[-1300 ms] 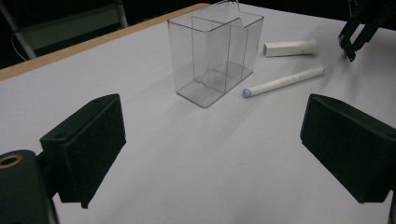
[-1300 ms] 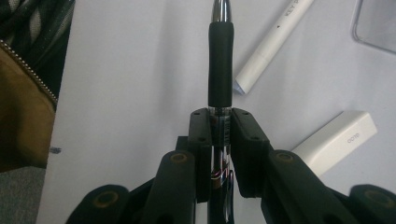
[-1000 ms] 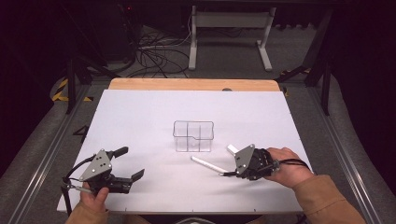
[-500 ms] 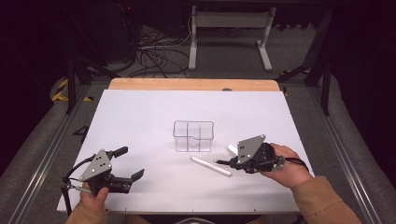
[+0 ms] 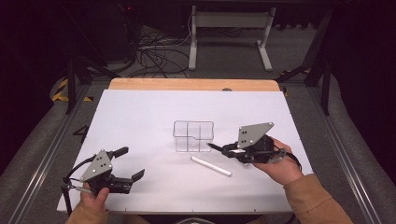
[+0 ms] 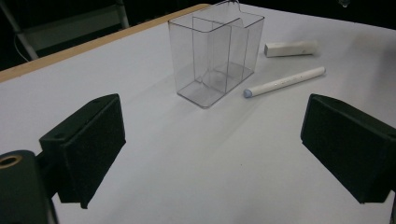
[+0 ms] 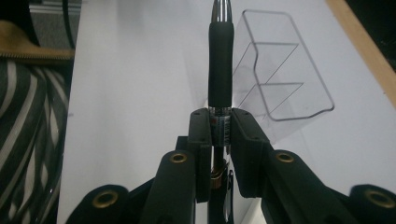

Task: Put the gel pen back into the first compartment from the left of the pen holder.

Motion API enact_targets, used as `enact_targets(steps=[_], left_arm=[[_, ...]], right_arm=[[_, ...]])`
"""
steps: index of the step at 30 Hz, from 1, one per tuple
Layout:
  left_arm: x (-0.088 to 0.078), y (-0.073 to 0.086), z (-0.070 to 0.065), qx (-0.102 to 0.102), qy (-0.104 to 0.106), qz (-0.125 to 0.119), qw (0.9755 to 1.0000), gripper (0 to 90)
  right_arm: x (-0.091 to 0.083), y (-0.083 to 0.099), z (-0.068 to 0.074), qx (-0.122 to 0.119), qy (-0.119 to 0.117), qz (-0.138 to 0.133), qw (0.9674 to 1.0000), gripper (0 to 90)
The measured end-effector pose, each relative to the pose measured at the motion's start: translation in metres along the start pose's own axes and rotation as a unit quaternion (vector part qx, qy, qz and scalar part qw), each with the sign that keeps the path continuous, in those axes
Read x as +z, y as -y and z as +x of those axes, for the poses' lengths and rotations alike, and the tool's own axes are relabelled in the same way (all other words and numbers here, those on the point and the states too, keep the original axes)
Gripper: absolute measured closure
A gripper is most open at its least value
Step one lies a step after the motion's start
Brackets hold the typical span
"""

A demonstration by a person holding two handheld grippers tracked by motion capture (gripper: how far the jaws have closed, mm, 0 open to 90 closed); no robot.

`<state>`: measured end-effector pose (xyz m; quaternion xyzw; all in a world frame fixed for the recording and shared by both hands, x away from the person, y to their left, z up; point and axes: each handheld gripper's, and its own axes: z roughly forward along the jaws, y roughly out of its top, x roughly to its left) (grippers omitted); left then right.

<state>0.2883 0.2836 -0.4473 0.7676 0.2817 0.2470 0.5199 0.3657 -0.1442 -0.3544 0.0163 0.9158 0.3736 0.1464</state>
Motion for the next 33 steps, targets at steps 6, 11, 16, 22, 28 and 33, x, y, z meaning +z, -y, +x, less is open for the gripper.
enact_targets(steps=[6,11,16,22,28,33], left_arm=[[0.000,0.000,0.000,-0.001,0.001,0.000,1.0000,7.0],[0.000,0.000,-0.001,0.002,0.001,0.000,1.0000,7.0],[0.000,0.000,-0.001,0.002,0.000,0.000,1.0000,7.0],[0.000,0.000,0.000,0.002,0.001,0.000,1.0000,7.0],[0.000,0.000,-0.001,0.002,0.004,0.000,1.0000,7.0],[0.000,0.000,-0.001,0.001,0.004,-0.001,1.0000,7.0]], right_arm=[[0.002,-0.008,-0.003,0.008,0.010,-0.025,0.9996,79.1],[0.006,-0.015,-0.004,0.012,0.022,-0.042,0.9988,79.1],[0.012,-0.022,-0.009,0.034,0.036,-0.056,0.9972,79.1],[0.018,-0.028,-0.016,0.069,0.045,-0.078,0.9936,79.1],[0.024,-0.032,-0.023,0.093,0.035,-0.121,0.9877,79.0],[0.032,-0.035,-0.030,0.119,0.027,-0.148,0.9814,78.9]])
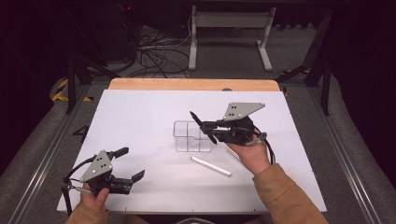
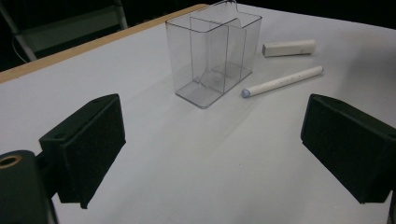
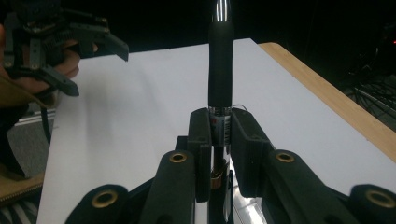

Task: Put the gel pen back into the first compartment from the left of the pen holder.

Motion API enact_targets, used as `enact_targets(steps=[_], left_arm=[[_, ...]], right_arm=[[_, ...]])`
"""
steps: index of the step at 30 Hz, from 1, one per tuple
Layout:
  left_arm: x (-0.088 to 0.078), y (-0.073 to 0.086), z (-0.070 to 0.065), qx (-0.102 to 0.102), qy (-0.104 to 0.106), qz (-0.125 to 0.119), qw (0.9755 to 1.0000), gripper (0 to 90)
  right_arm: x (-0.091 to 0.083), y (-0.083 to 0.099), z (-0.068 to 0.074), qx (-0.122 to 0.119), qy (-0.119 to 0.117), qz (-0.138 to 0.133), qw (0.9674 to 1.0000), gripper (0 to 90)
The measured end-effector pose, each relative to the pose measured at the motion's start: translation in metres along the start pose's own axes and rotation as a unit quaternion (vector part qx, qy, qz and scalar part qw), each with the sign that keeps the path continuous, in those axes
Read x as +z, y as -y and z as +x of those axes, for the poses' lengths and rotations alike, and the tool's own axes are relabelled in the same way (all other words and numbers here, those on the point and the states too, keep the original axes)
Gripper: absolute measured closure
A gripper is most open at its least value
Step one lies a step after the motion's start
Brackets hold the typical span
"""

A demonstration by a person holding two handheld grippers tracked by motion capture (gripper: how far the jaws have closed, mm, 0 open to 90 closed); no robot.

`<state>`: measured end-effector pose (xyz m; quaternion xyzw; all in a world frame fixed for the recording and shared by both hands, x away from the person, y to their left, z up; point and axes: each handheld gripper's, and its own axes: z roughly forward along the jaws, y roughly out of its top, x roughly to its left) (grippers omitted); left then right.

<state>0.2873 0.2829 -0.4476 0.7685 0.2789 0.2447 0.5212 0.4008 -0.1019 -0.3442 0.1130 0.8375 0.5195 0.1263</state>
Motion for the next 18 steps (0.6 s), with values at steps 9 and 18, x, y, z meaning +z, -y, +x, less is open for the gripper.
enact_targets(steps=[9,18], left_arm=[[0.000,0.000,0.000,0.002,0.001,0.000,1.0000,7.0],[0.000,0.000,0.000,0.002,0.002,0.000,1.0000,7.0]], right_arm=[[0.014,-0.001,-0.006,0.024,0.005,-0.034,0.9991,78.9],[0.029,-0.005,-0.007,0.024,0.015,-0.052,0.9983,78.9]])
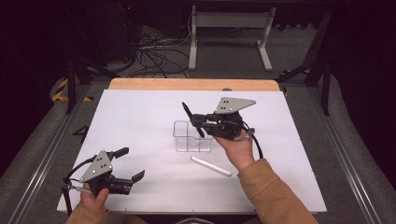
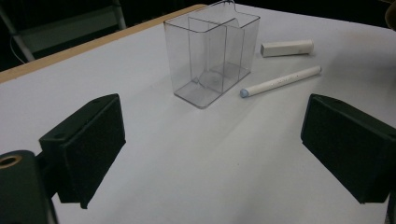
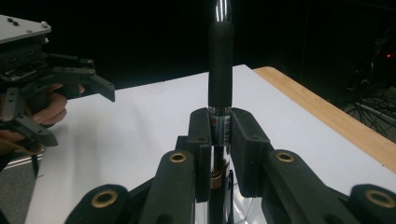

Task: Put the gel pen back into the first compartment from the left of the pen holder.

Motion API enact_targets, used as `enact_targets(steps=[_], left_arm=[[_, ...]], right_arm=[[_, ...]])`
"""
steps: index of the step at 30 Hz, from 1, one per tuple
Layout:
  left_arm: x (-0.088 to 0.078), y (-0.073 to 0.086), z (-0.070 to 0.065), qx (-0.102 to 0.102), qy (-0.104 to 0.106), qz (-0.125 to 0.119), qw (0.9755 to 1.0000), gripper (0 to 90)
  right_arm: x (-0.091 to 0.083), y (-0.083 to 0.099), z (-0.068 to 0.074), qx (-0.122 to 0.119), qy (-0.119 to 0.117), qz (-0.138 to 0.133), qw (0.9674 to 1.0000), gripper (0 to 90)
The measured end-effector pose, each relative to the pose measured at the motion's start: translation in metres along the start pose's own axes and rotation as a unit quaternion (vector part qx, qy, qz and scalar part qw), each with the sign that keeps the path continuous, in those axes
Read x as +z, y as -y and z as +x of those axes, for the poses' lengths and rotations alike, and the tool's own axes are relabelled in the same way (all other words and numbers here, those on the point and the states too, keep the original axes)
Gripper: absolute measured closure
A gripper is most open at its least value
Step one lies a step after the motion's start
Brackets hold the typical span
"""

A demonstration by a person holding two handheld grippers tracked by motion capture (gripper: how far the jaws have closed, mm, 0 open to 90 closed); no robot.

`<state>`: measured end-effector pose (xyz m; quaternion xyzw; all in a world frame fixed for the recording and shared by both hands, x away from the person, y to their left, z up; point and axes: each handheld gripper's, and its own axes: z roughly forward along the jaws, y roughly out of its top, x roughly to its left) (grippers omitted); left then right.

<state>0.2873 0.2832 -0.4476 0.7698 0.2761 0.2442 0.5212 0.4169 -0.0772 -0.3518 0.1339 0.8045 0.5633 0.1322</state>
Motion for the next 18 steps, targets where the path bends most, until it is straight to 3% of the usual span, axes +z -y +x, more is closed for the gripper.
enact_targets(steps=[11,18], left_arm=[[0.000,0.000,0.001,-0.003,0.003,-0.003,1.0000,6.9],[0.000,0.001,0.001,-0.004,0.003,-0.003,1.0000,7.0]], right_arm=[[0.020,0.003,-0.001,0.008,0.013,-0.009,0.9998,78.9],[0.032,0.006,-0.003,0.022,0.007,-0.021,0.9995,78.8]])
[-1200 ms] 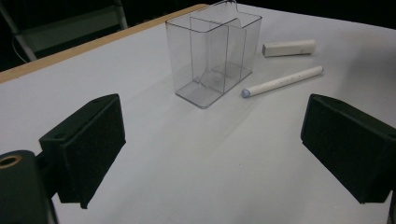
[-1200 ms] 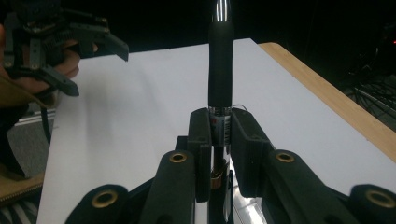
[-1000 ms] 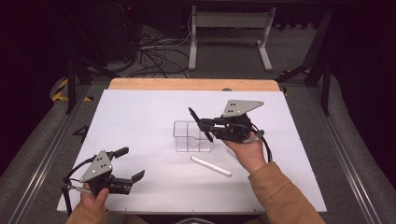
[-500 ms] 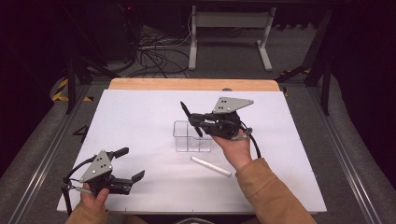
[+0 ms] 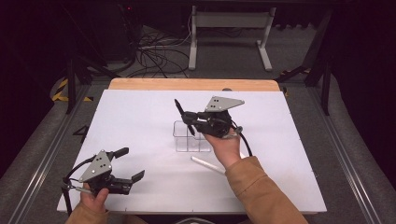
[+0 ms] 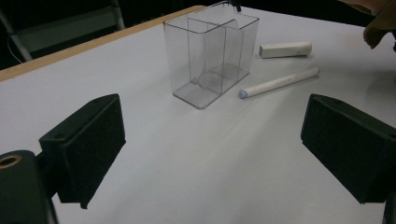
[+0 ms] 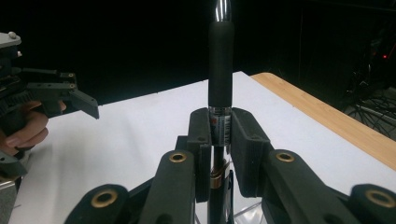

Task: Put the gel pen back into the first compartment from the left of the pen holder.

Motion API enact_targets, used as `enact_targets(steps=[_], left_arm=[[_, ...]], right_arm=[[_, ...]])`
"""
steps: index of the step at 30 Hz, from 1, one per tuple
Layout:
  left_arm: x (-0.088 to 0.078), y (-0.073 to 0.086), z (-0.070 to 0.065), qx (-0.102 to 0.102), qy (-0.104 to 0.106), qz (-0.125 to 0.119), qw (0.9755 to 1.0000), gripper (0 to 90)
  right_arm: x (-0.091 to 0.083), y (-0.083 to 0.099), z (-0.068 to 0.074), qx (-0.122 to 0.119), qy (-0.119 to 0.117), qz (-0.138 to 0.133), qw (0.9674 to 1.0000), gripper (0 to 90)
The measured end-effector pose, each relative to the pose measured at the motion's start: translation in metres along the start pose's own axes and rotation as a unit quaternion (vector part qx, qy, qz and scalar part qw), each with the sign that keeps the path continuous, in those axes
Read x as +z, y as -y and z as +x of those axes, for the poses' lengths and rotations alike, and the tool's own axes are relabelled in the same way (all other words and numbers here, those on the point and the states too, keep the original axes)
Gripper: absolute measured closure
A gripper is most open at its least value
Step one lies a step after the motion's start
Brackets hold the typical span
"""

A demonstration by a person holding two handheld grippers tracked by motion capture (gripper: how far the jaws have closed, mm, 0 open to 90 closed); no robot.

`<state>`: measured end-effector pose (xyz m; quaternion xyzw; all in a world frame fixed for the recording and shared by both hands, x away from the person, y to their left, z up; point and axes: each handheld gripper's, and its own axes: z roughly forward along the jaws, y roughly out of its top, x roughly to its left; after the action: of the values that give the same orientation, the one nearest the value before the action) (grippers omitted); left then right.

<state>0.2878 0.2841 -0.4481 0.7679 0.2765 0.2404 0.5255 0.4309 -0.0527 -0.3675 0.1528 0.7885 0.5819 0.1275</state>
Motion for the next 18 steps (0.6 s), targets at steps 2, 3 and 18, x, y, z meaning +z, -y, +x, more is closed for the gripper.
enact_targets(steps=[2,3,18], left_arm=[[0.000,0.000,0.000,-0.002,0.001,0.000,1.0000,7.0],[0.000,0.000,0.000,-0.001,0.001,0.000,1.0000,7.0],[0.000,0.001,0.001,-0.002,0.002,-0.001,1.0000,7.0]], right_arm=[[0.003,0.001,0.000,0.002,0.000,-0.003,1.0000,78.8],[0.005,0.001,-0.001,0.003,0.002,-0.005,1.0000,78.8],[0.027,0.002,-0.001,0.001,0.011,-0.018,0.9998,78.9]])
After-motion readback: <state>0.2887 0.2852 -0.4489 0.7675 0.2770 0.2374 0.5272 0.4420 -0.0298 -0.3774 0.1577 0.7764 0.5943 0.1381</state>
